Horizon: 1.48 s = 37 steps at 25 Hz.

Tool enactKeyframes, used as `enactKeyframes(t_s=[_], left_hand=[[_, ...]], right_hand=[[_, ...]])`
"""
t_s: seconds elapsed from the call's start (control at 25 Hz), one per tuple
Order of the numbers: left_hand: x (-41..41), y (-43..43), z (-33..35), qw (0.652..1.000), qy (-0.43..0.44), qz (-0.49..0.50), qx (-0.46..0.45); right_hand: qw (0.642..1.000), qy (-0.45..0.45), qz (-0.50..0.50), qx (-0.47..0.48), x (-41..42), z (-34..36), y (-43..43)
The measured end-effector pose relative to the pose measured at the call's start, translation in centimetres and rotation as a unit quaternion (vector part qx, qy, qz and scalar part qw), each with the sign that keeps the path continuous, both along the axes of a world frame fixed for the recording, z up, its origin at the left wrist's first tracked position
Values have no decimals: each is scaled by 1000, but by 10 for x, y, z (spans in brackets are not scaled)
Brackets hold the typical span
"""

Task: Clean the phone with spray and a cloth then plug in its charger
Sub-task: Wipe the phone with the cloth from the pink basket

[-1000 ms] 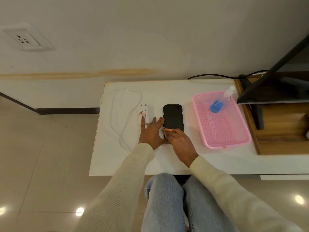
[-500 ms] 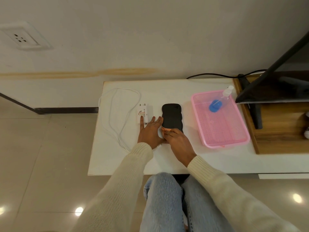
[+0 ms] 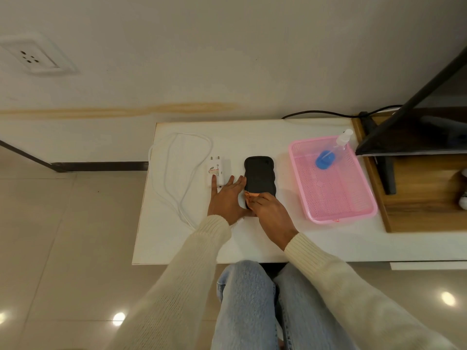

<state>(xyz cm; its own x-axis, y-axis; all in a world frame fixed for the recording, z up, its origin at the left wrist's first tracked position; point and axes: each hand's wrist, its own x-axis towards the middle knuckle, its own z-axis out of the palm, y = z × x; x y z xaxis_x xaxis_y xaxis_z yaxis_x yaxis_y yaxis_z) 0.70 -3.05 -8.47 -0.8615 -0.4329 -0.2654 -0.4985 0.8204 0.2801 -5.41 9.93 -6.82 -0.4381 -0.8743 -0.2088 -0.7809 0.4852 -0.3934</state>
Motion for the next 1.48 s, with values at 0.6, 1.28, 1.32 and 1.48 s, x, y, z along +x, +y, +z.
enactKeyframes(t_s=[0.6,1.28,1.32,1.48], left_hand=[[2,-3,-2,999,5,0,34],[0,-2,-1,999,0,3,32],[0,-2,-1,1000,-3,4,30],[0,-1,-3,1000,-5,8,22]], right_hand=[[996,62,-27,-56,-17,9,8],[997,64,7,-49,-12,7,8],[996,66,10,-55,-10,9,10],[996,62,10,-57,-12,7,14]])
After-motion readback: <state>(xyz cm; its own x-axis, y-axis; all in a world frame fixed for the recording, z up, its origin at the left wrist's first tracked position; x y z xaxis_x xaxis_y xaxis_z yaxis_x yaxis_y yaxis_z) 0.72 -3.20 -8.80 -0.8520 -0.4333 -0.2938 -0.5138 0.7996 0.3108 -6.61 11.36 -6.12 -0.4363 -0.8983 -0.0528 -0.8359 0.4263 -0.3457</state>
